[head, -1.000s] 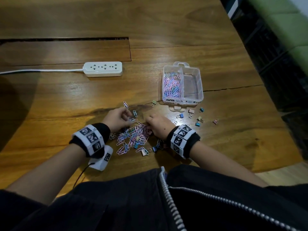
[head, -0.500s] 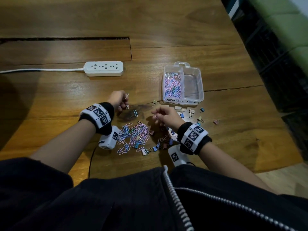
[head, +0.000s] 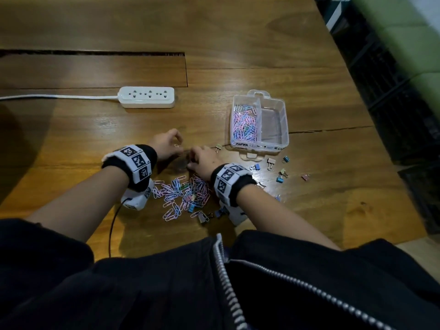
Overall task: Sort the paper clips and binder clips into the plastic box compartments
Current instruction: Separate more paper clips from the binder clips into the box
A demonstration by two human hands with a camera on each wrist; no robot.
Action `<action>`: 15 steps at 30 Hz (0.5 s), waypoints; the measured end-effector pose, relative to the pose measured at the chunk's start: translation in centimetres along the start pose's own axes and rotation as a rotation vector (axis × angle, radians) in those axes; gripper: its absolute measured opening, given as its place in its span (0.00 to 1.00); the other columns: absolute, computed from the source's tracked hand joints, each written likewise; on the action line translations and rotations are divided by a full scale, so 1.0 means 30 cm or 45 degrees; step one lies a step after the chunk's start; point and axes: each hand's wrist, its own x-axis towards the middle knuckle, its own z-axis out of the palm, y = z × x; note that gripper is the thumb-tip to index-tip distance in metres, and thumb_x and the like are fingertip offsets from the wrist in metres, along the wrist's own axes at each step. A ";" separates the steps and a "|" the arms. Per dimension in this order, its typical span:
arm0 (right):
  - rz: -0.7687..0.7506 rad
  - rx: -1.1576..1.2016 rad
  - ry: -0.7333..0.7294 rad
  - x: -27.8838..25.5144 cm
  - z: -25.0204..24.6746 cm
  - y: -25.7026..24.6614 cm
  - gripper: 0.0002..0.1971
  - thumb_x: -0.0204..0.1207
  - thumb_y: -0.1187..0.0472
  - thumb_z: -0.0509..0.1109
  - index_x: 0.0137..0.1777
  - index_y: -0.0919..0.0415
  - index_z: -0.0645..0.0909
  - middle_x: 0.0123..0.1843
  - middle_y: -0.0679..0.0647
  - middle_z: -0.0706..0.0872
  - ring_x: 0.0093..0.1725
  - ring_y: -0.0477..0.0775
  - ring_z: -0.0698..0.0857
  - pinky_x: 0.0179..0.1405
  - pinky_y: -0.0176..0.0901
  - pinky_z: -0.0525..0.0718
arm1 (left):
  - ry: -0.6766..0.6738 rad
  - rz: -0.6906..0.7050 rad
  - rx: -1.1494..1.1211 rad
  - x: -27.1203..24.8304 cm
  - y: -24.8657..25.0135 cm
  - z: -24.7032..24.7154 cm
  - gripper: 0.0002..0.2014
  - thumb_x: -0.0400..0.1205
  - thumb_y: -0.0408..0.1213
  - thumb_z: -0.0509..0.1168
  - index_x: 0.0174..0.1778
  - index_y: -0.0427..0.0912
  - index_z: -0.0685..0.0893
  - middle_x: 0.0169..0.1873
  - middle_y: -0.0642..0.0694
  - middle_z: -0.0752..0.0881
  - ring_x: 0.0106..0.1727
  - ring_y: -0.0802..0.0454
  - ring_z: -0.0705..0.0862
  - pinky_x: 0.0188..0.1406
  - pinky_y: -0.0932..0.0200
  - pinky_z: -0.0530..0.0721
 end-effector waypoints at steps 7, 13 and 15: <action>-0.130 -0.261 -0.076 -0.042 -0.004 0.048 0.07 0.75 0.67 0.63 0.52 0.65 0.76 0.59 0.62 0.74 0.59 0.60 0.75 0.58 0.48 0.75 | 0.036 0.109 0.315 0.006 0.004 -0.013 0.14 0.80 0.39 0.65 0.55 0.31 0.80 0.56 0.35 0.82 0.59 0.40 0.79 0.57 0.53 0.75; -0.033 0.236 -0.029 -0.126 -0.029 0.129 0.08 0.76 0.72 0.61 0.52 0.61 0.73 0.52 0.54 0.77 0.53 0.53 0.79 0.41 0.31 0.73 | 0.022 0.155 0.505 -0.045 -0.036 0.032 0.16 0.84 0.41 0.55 0.56 0.30 0.77 0.55 0.34 0.77 0.51 0.42 0.77 0.55 0.51 0.76; 0.091 0.580 -0.005 -0.145 -0.045 0.139 0.07 0.79 0.72 0.57 0.51 0.64 0.75 0.46 0.52 0.76 0.43 0.47 0.77 0.32 0.28 0.73 | 0.007 0.176 0.518 -0.082 -0.046 0.059 0.15 0.84 0.41 0.55 0.55 0.31 0.77 0.52 0.38 0.76 0.46 0.49 0.73 0.53 0.54 0.77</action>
